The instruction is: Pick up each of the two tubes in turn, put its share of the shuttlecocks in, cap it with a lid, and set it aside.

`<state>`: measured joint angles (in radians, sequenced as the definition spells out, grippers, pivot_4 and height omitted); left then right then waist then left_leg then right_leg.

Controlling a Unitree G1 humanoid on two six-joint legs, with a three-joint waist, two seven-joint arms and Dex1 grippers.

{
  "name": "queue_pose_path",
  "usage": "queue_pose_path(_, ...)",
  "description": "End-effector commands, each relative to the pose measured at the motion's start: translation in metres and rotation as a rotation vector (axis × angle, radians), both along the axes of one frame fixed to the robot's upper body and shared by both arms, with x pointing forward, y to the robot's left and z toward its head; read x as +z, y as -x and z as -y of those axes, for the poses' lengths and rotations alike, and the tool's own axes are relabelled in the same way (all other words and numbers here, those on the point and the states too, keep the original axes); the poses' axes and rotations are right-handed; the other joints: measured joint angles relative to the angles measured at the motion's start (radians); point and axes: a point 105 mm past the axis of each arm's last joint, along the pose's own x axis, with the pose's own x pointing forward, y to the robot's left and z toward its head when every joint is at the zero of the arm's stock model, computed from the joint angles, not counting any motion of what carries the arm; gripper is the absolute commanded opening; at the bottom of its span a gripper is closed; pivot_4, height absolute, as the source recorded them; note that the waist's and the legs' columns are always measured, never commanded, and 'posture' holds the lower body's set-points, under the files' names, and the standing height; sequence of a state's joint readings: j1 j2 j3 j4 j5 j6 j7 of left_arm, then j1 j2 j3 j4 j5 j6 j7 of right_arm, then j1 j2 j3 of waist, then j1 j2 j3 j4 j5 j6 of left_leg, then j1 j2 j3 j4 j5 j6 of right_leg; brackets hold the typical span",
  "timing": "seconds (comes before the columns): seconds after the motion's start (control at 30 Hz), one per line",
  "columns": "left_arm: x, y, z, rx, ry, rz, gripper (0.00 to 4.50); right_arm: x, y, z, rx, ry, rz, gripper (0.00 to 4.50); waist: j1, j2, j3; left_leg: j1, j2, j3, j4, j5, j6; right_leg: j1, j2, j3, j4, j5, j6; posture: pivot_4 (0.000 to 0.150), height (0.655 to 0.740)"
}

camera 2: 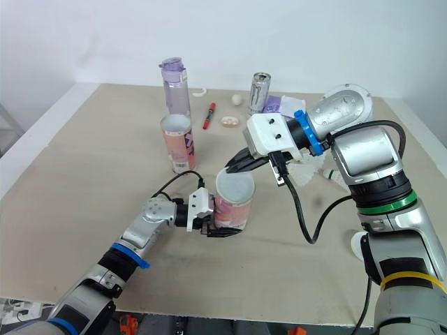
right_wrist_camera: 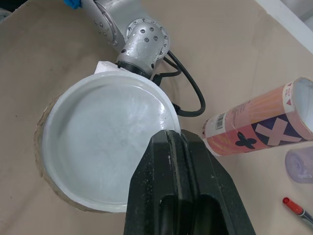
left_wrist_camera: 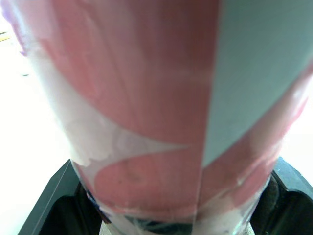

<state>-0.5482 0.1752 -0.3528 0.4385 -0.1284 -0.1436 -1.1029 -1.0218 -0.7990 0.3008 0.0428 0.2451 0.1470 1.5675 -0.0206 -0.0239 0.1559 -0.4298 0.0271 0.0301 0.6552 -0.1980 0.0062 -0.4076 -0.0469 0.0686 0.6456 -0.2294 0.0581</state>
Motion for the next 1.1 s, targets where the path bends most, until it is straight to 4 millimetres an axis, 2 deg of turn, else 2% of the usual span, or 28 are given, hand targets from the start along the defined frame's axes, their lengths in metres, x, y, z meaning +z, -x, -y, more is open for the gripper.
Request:
queue_pose_path(0.03, -0.022, -0.003, -0.012, 0.055, -0.073, -0.069, 3.33, 0.024, 0.005, -0.002, 0.032, -0.033, 0.005, 0.04, 0.000, 0.000, 0.000, 0.000, 0.000, 0.000, 0.000, 0.000, 0.000, 0.000, 0.000, 0.000, 0.000, 0.000, 0.000, 0.150, 0.7400)
queue_pose_path(0.2, -0.023, -0.003, -0.013, 0.060, -0.074, -0.070, 3.33, 0.039, 0.005, -0.001, 0.021, -0.046, 0.024, 0.04, -0.001, 0.000, 0.000, 0.000, 0.001, 0.000, 0.000, 0.000, 0.000, -0.001, 0.000, 0.000, 0.000, 0.000, -0.001, 0.150, 0.7400)
queue_pose_path(0.33, -0.023, -0.004, -0.013, 0.061, -0.077, -0.069, 3.33, 0.043, 0.007, -0.002, 0.025, -0.045, 0.021, 0.04, -0.001, 0.000, 0.000, 0.000, 0.001, 0.000, 0.000, 0.000, 0.000, -0.001, 0.000, 0.000, 0.000, 0.000, -0.001, 0.150, 0.7400)
queue_pose_path(0.63, -0.024, -0.002, -0.012, 0.057, -0.078, -0.073, 3.33, 0.028, 0.015, 0.001, 0.020, 0.003, -0.042, 0.04, -0.001, 0.000, 0.000, 0.000, 0.002, 0.000, -0.001, 0.000, 0.000, -0.001, -0.001, 0.000, 0.000, 0.000, -0.001, 0.150, 0.7400)
queue_pose_path(1.1, -0.025, -0.002, -0.012, 0.068, -0.077, -0.072, 3.33, 0.008, 0.014, -0.001, 0.044, 0.046, -0.045, 0.04, -0.001, 0.000, 0.000, 0.000, 0.002, 0.000, -0.001, 0.000, 0.000, -0.001, -0.001, 0.000, 0.000, 0.000, -0.001, 0.150, 0.7400)
